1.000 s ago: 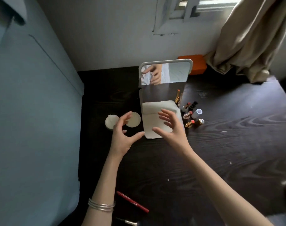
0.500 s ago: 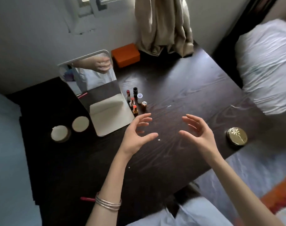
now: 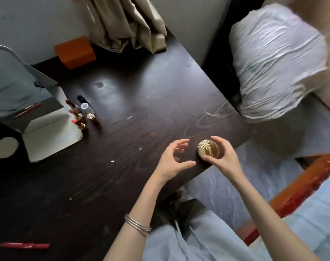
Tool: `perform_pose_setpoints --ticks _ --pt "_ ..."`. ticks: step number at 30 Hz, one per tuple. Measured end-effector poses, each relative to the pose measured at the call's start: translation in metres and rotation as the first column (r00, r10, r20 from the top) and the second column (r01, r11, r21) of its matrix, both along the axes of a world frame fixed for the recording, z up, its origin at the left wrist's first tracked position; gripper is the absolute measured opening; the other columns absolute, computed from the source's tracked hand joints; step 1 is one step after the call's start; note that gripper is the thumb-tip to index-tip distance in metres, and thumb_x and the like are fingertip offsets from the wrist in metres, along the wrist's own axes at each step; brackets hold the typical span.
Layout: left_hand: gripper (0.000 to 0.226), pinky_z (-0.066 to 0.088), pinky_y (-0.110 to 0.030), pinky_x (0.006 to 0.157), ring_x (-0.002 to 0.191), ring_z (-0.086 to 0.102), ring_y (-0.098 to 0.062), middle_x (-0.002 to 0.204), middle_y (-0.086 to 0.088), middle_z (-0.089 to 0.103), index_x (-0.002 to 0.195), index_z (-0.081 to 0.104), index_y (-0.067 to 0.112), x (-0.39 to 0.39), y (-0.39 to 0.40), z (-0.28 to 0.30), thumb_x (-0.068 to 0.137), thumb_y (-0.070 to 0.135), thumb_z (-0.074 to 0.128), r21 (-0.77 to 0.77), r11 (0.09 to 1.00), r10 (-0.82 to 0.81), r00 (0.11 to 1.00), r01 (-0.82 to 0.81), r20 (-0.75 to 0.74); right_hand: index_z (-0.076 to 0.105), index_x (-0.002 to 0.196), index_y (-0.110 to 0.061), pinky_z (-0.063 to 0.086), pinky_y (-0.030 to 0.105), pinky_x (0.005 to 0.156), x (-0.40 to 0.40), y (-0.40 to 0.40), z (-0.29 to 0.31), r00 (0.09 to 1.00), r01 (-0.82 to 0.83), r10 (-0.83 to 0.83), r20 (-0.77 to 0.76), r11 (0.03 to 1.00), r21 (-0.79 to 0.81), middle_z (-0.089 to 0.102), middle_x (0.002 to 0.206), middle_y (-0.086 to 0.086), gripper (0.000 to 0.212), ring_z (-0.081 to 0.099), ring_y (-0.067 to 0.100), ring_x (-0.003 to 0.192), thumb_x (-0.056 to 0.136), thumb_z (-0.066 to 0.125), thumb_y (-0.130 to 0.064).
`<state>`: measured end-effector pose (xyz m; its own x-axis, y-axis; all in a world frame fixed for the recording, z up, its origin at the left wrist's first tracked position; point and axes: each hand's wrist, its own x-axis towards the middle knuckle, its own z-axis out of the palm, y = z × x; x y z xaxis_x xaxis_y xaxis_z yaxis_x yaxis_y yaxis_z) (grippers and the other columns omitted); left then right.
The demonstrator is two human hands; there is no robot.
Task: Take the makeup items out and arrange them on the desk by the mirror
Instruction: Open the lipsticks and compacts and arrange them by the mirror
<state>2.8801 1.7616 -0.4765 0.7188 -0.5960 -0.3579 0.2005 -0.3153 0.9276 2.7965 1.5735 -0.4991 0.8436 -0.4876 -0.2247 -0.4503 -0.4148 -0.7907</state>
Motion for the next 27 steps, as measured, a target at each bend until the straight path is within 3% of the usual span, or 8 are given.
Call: perform_pose_setpoints --ticks 3,6,12,15,18,21,27 --pt "0.062 0.042 -0.012 0.075 0.110 0.053 -0.004 0.125 0.010 0.055 0.124 0.051 0.031 -0.009 -0.022 -0.012 0.071 0.019 0.080 0.026 0.999 0.029 0.999 -0.029 -0.025 0.049 0.131 -0.015 0.032 0.037 0.110 -0.001 -0.020 -0.017 0.989 -0.128 0.126 -0.083 0.992 -0.021 0.045 0.136 0.005 0.080 0.040 0.021 0.130 0.061 0.086 -0.014" --pt "0.063 0.042 -0.013 0.076 0.108 0.054 -0.006 0.127 0.010 0.053 0.124 0.051 0.030 -0.013 -0.031 -0.021 0.070 0.017 0.080 0.044 0.996 0.075 0.996 -0.073 -0.038 0.045 0.133 -0.011 0.023 0.030 0.110 0.001 -0.026 -0.030 0.960 -0.260 0.253 -0.118 0.964 -0.049 0.044 0.139 0.009 0.084 0.034 0.026 0.133 0.059 0.085 -0.012" --pt "0.064 0.044 -0.014 0.078 0.113 0.051 -0.006 0.130 0.011 0.047 0.126 0.050 0.028 -0.012 -0.026 -0.025 0.071 0.015 0.079 0.062 0.984 0.170 0.985 -0.168 -0.022 0.043 0.135 -0.010 0.024 0.019 0.100 0.017 -0.019 -0.028 0.947 -0.302 0.294 -0.127 0.952 -0.052 0.047 0.136 0.007 0.084 0.038 0.023 0.128 0.062 0.084 -0.013" --pt "0.062 0.044 -0.013 0.082 0.114 0.048 -0.005 0.128 0.012 0.046 0.124 0.049 0.031 -0.001 -0.014 -0.018 0.072 0.017 0.079 0.060 0.972 0.226 0.973 -0.228 0.041 0.034 0.143 -0.012 0.025 0.018 0.099 0.039 0.002 -0.008 0.892 -0.435 0.432 -0.129 0.900 0.010 0.046 0.138 0.004 0.092 0.038 0.018 0.128 0.065 0.083 -0.018" --pt "0.060 0.045 -0.011 0.084 0.114 0.049 -0.005 0.127 0.009 0.049 0.124 0.051 0.029 0.016 0.010 -0.002 0.073 0.015 0.078 0.062 0.964 0.254 0.965 -0.258 0.070 0.028 0.145 -0.015 0.028 0.022 0.104 0.067 0.034 0.017 0.821 -0.559 0.563 -0.093 0.827 0.063 0.049 0.135 0.001 0.094 0.040 0.013 0.124 0.068 0.082 -0.019" --pt "0.060 0.046 -0.018 0.094 0.114 0.052 -0.004 0.124 0.005 0.056 0.125 0.055 0.022 0.034 0.051 0.019 0.071 0.010 0.079 0.021 0.955 0.296 0.954 -0.297 0.039 0.026 0.146 -0.020 0.038 0.032 0.105 0.097 0.069 0.039 0.786 -0.610 0.618 -0.016 0.780 0.139 0.052 0.129 -0.007 0.096 0.048 0.014 0.122 0.068 0.082 -0.020" --pt "0.069 0.044 -0.019 0.099 0.117 0.056 -0.004 0.128 0.004 0.059 0.130 0.051 0.016 0.061 0.151 0.062 0.069 0.003 0.079 -0.094 0.921 0.380 0.925 -0.378 0.004 0.026 0.145 -0.021 0.040 0.021 0.103 0.151 0.147 0.079 0.697 -0.715 0.709 0.108 0.676 0.181 0.050 0.133 -0.003 0.097 0.052 0.007 0.119 0.067 0.083 -0.016"
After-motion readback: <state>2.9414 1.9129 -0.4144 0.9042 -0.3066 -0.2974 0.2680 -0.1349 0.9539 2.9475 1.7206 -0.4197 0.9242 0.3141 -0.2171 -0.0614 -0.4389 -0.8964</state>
